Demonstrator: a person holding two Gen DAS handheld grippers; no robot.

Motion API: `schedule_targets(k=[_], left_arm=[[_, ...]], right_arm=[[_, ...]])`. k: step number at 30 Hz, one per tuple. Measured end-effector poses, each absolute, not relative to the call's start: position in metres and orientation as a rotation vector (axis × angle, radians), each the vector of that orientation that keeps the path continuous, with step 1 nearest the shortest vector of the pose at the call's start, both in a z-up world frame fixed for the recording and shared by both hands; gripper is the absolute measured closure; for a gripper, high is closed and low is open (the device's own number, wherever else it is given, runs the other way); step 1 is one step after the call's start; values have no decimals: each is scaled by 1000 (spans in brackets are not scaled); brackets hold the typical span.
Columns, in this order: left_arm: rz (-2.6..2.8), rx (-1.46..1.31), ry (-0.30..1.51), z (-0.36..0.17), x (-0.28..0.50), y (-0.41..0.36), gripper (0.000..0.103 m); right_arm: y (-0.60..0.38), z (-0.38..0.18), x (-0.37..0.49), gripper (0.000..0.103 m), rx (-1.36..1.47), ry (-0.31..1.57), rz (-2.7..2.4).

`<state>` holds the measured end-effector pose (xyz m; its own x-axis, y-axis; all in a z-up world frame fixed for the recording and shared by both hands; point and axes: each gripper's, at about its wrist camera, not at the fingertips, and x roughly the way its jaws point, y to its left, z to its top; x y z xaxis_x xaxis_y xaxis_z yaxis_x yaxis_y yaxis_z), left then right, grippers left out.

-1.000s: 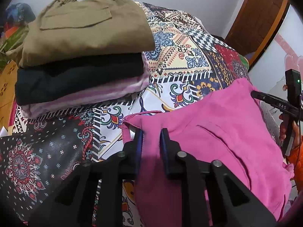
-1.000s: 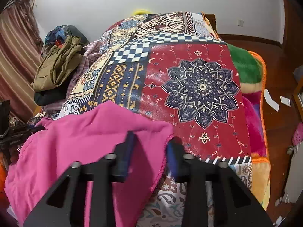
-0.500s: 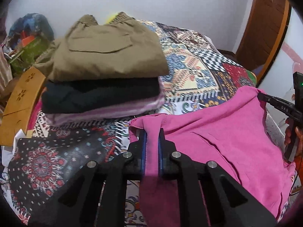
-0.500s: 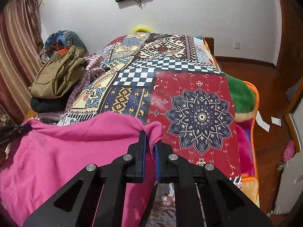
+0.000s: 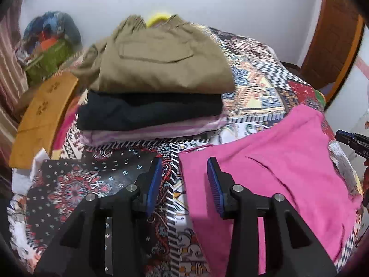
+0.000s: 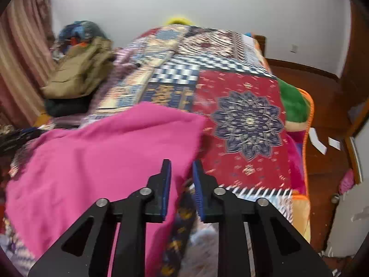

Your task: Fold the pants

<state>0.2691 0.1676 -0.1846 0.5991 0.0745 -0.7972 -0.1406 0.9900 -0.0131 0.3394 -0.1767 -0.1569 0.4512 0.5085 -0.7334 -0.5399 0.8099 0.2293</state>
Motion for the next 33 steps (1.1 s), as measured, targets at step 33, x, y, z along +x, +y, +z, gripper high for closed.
schedule_targets(k=[33], left_arm=[[106,104,854,-158,256,147,25]], right_arm=[[-110,-95,300,53,-159,796,794]])
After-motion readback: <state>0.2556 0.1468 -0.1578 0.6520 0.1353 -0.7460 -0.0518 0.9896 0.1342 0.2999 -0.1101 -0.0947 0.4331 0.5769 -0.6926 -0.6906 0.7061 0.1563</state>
